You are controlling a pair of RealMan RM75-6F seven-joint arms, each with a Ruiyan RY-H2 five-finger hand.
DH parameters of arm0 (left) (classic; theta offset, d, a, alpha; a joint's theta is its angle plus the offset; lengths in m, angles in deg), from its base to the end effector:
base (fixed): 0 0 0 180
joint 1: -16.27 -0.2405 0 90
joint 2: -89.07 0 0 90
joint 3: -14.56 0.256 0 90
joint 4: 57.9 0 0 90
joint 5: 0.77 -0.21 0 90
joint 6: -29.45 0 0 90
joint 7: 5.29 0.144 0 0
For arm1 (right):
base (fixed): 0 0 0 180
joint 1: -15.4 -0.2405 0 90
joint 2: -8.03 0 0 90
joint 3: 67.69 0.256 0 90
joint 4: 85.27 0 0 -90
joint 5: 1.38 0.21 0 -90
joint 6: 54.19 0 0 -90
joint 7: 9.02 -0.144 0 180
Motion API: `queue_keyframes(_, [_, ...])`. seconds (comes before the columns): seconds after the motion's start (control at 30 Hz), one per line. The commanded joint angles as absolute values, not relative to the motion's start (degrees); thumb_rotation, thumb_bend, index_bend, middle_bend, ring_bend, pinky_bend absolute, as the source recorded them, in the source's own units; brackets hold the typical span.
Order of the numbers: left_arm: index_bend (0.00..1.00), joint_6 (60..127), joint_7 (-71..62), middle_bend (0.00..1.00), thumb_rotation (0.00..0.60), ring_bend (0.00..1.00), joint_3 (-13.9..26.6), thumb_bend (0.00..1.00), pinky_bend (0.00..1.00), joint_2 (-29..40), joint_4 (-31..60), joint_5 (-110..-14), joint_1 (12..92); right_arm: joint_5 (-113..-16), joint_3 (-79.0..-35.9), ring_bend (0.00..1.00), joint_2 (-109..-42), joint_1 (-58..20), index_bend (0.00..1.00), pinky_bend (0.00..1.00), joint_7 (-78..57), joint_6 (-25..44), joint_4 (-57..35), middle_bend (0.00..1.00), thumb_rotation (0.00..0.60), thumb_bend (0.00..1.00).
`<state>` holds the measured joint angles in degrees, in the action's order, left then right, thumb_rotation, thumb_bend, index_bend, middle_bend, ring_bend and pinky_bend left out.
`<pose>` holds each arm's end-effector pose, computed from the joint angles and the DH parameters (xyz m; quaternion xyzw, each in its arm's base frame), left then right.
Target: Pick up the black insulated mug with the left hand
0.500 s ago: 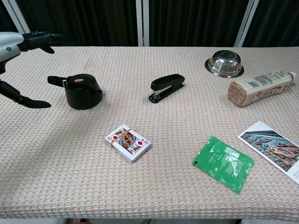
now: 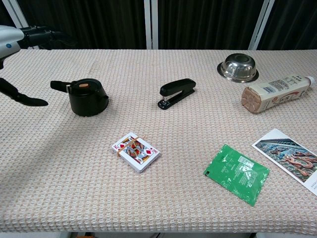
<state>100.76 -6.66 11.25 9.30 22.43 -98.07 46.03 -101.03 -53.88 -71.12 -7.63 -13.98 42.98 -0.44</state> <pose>-0.2046 0.2896 0.0473 -0.7549 -0.2725 -0.4598 0.3800 -0.1806 -0.2756 0.1360 0.5582 -0.1955 0.6744 0.4419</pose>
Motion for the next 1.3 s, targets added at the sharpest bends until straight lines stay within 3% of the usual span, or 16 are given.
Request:
queue_keyframes(0.03, [0.19, 98.65, -6.03, 0.15, 0.584, 0.06, 11.57, 0.04, 0.21, 10.35, 21.78, -98.03, 47.4, -100.64, -53.9, 0.0, -70.54, -7.07, 0.0, 0.0, -13.61, 43.53, 0.06, 0.0, 0.6, 0.36])
queue_keyframes(0.27, [0.26, 93.13, -6.59, 0.17, 0.471, 0.09, 11.55, 0.0, 0.21, 13.19, 23.43, -97.17, 51.14, -99.89, -53.35, 0.0, -69.41, -6.05, 0.0, 0.0, -12.81, 45.05, 1.72, 0.0, 0.6, 0.38])
queue_keyframes(0.57, [0.3, 87.94, -5.65, 0.27, 0.468, 0.16, 11.82, 0.0, 0.21, 12.53, 23.81, -95.07, 54.2, -99.6, -53.81, 0.0, -68.21, -5.26, 0.0, 0.0, -12.51, 45.09, 2.32, 0.0, 0.6, 0.38])
queue_keyframes(1.3, [0.4, 85.77, -2.42, 0.4, 0.442, 0.27, 13.0, 0.0, 0.21, 10.61, 19.72, -90.44, 54.68, -96.09, -53.06, 0.0, -68.87, -4.29, 0.0, 0.0, -12.87, 44.81, 0.29, 0.0, 0.6, 0.38])
